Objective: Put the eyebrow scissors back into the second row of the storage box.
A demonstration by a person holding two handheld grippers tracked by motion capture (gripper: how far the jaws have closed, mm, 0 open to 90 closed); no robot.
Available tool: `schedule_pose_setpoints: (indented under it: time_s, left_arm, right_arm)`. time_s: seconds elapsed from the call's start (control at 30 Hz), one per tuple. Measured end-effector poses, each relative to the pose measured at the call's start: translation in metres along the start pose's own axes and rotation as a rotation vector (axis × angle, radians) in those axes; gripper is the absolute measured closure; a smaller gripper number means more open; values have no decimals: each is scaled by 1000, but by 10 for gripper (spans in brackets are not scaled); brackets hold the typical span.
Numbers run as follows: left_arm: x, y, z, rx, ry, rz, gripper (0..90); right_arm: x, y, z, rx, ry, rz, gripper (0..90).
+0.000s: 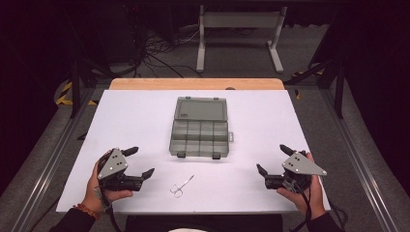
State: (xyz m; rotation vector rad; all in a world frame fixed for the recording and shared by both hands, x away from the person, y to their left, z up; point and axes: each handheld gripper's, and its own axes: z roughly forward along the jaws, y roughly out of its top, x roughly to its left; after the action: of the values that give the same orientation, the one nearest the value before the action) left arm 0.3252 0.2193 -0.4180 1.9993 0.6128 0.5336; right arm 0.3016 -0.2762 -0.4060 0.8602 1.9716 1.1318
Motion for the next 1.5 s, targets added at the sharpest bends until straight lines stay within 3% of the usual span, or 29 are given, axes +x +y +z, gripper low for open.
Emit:
schedule_pose_setpoints:
  time_s: [0.2, 0.47, 0.5, 0.67, 0.83, 0.93, 1.07, 1.23, 1.33, 1.5]
  left_arm:
    - [-6, 5, 13, 31, -59, -26, 150]
    - [-19, 10, 39, 138, -114, -64, 205]
    - [-23, 11, 44, 150, -137, -68, 205]
    - [-39, 15, 64, 234, -162, -29, 257]
    - [-52, 19, 79, 285, -196, -7, 306]
    - [-57, 20, 87, 312, -194, 8, 323]
    - [-60, 22, 96, 329, -201, -2, 340]
    - [-63, 24, 104, 367, -195, 4, 438]
    - [-60, 23, 105, 380, -208, -27, 496]
    - [-58, 23, 108, 393, -206, -33, 530]
  right_arm:
    - [1, -2, -2, 10, -7, -6, 52]
    - [1, -4, -3, 31, -13, -6, 53]
    - [1, -5, -3, 33, -13, -7, 53]
    - [2, -6, -1, 43, -8, -14, 54]
    - [4, -6, 1, 57, -2, -21, 54]
    - [5, -7, 2, 62, 5, -29, 56]
    - [5, -7, 2, 62, 6, -30, 56]
    - [4, -8, 2, 68, 9, -34, 57]
    - [3, -8, 2, 66, 10, -34, 57]
    - [2, -8, 2, 69, 6, -27, 58]
